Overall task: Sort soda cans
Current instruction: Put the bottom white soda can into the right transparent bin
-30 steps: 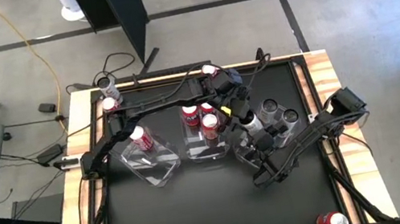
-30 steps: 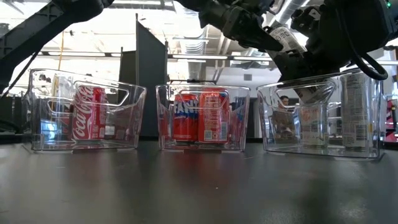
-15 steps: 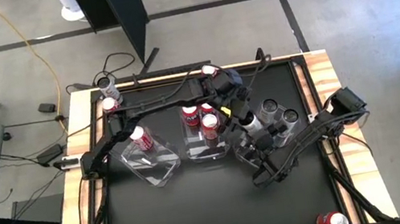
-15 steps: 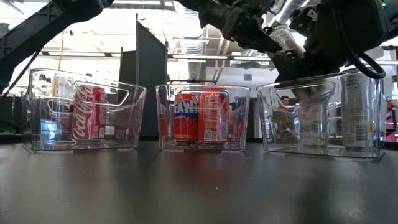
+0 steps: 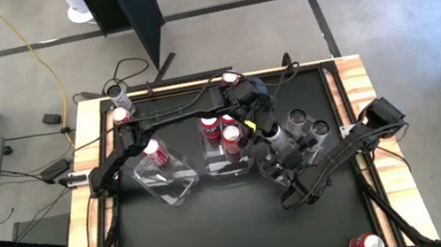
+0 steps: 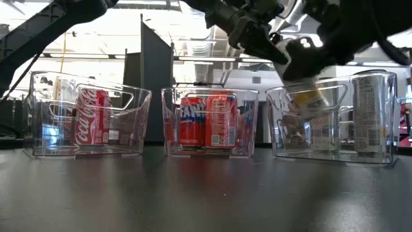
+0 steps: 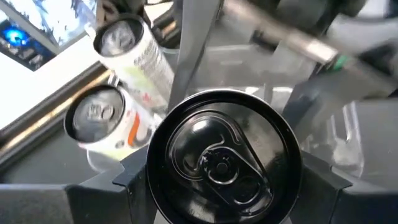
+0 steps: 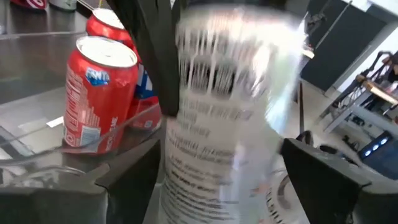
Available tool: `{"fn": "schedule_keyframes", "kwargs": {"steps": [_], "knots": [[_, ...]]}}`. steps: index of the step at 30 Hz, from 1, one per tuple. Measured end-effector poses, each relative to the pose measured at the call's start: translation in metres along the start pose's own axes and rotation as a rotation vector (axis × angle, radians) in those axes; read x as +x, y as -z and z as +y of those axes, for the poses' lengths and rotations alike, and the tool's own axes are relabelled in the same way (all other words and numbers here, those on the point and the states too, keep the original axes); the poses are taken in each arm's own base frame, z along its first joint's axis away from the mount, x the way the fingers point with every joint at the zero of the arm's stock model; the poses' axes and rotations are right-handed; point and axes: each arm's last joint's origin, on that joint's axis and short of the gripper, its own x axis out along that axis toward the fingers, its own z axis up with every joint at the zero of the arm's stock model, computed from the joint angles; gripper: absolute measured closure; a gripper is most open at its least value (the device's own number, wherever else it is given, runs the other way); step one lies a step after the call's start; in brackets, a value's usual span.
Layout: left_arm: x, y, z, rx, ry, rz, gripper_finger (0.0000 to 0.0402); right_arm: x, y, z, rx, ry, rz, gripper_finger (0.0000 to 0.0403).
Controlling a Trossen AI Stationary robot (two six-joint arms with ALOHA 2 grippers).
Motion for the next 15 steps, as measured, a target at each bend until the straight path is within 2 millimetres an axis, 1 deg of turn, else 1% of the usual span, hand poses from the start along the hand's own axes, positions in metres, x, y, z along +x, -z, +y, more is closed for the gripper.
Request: {"fn": "schedule_keyframes", "kwargs": {"steps": [6, 10, 15], "knots": [[0.001, -0.002, -0.001, 0.031, -0.037, 0.033, 0.0147, -0.015, -0.017, -0.004, -0.059, -0.014, 0.023, 0.0053], [0.005, -0.006, -0.007, 0.071, -0.057, 0.07, 0.0147, -0.03, -0.027, -0.007, -0.093, -0.037, 0.05, 0.0053], [0.009, -0.013, -0.014, 0.122, -0.077, 0.099, 0.0147, -0.046, -0.039, -0.005, -0.125, -0.092, 0.09, 0.0053]]}}
